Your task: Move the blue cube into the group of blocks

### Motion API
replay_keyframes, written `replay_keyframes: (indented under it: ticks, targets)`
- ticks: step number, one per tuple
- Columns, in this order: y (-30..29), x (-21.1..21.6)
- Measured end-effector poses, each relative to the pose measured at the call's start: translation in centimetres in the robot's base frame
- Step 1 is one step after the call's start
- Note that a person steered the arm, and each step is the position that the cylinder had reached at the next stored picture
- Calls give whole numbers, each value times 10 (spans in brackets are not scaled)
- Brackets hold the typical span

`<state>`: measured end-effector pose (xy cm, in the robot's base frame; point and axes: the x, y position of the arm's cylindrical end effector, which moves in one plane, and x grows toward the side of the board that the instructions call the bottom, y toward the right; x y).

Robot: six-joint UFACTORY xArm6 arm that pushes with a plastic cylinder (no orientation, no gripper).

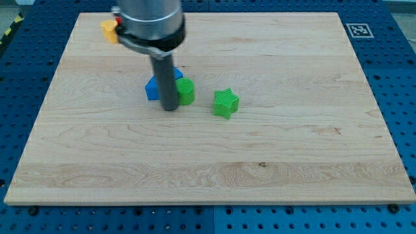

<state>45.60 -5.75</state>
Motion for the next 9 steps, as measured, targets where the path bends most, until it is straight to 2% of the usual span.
replay_keyframes:
  ticks: [1, 3, 5, 6, 7, 8, 9]
  targets:
    - [20, -17]
    - [18, -39]
    - [18, 7]
    - [-10, -11]
    - [-25, -73]
    - [-26, -97]
    - [-23, -97]
